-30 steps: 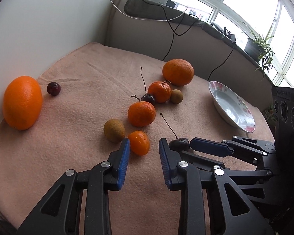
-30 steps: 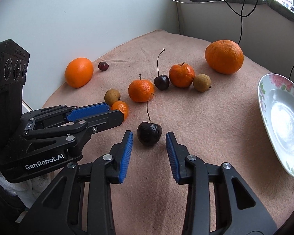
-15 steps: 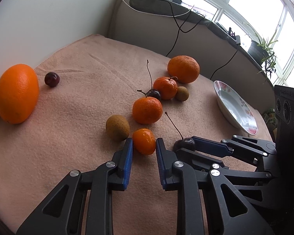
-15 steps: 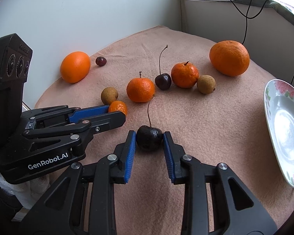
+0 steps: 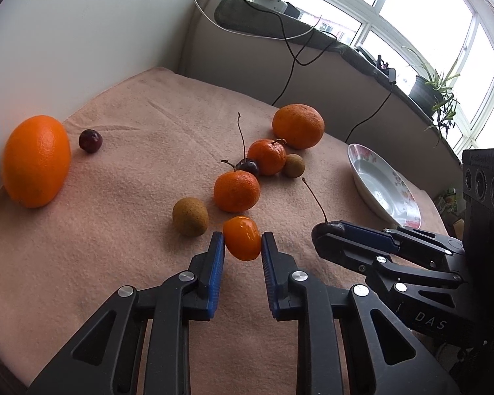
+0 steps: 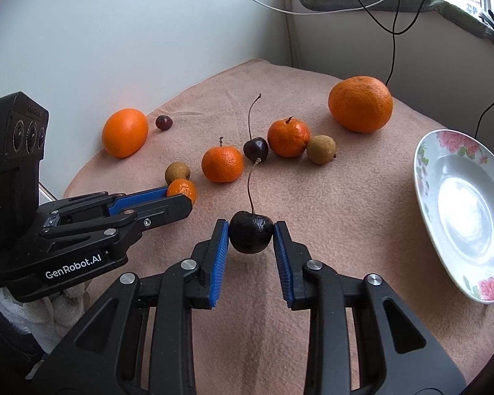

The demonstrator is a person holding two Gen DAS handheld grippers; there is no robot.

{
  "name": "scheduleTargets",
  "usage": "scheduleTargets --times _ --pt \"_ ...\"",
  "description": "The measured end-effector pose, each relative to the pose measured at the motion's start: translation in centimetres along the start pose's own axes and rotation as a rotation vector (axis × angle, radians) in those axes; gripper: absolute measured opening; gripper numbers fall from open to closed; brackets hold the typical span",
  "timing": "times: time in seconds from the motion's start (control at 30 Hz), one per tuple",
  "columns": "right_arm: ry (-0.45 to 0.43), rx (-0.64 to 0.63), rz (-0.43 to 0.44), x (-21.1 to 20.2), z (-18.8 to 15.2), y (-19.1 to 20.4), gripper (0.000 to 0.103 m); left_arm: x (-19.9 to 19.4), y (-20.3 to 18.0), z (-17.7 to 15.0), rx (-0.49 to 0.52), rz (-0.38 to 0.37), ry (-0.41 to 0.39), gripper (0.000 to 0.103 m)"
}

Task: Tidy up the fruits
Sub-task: 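Close the right tool on the cherry while the left tool closes on the small tangerine, then carry the cherry with the right tool and tangerine with the left into the plate, open both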

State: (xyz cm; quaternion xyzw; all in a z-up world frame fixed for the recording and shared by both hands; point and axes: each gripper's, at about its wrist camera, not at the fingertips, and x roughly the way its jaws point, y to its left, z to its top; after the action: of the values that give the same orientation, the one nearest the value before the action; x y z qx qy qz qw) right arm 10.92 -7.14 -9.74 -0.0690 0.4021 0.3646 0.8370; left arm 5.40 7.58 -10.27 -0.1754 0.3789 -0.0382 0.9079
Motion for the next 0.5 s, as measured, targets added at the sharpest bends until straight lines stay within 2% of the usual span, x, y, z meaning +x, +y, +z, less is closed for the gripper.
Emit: scheduleTargets --times 0.5 --pt "-0.101 0.138 -0.113 -6.7 -1.0 -7.1 0.029 0.0 -5.8 2.0 0.092 -0.114 -0.035 0.021"
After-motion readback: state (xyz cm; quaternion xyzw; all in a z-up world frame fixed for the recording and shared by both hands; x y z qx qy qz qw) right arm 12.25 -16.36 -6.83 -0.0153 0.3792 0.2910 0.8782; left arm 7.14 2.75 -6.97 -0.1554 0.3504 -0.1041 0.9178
